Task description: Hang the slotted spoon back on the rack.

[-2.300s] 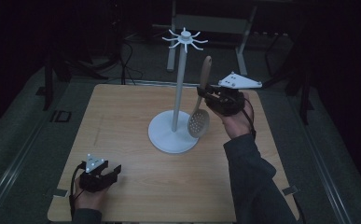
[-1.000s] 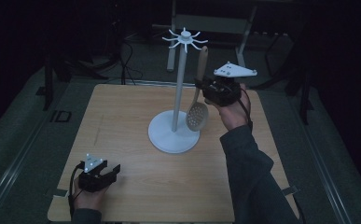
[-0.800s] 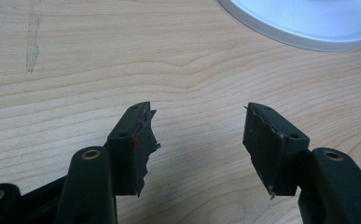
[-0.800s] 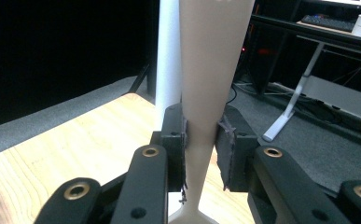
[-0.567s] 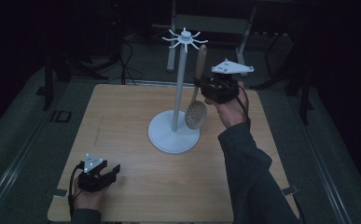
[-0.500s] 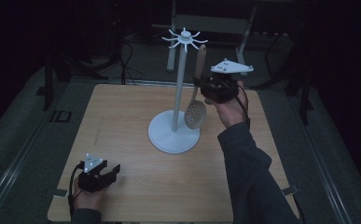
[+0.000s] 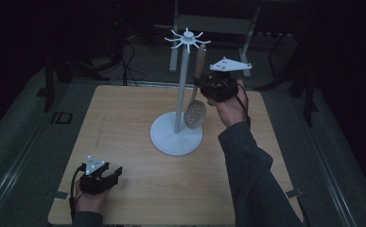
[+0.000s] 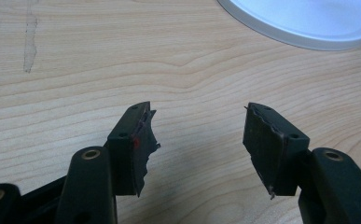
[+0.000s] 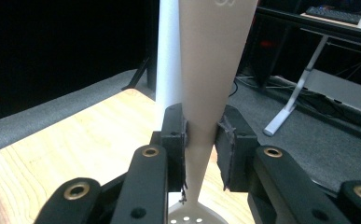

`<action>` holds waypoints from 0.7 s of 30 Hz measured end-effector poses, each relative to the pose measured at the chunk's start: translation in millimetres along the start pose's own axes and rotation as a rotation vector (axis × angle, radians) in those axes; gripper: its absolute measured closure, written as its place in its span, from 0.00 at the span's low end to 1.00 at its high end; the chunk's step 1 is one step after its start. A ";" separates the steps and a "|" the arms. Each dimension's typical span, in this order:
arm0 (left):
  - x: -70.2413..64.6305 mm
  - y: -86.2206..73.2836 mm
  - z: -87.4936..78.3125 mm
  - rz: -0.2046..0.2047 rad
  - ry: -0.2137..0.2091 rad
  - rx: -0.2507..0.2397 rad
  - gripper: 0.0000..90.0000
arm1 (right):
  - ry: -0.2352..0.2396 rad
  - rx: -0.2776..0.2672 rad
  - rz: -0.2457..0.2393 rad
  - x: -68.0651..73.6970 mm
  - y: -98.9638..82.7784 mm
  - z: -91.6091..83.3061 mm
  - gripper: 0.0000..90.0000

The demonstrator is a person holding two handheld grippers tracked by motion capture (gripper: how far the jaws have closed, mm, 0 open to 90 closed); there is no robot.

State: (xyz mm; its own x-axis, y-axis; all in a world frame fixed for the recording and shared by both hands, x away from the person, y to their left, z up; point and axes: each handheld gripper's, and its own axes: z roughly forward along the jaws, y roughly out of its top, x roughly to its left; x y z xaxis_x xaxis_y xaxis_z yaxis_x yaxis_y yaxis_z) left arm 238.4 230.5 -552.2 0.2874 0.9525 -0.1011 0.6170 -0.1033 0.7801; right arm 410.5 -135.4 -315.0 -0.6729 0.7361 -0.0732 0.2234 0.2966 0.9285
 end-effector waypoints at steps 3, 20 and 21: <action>-0.2 0.0 0.3 0.001 0.000 0.002 0.47 | -0.001 0.005 0.000 0.0 -0.5 1.8 0.82; -0.1 -0.1 0.3 0.003 -0.002 0.002 0.47 | 0.016 0.012 -0.001 1.7 -3.7 7.1 0.81; -0.2 -0.1 0.2 0.002 -0.002 0.001 0.47 | 0.018 0.012 -0.004 1.6 -4.0 6.8 0.80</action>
State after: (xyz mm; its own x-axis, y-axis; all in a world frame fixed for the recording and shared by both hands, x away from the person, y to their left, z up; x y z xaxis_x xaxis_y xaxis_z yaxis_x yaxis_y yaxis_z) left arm 238.4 230.2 -552.4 0.2897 0.9518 -0.1006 0.6175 -0.1056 0.7794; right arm 413.4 -131.2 -321.2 -0.6864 0.7238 -0.0705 0.2287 0.3068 0.9239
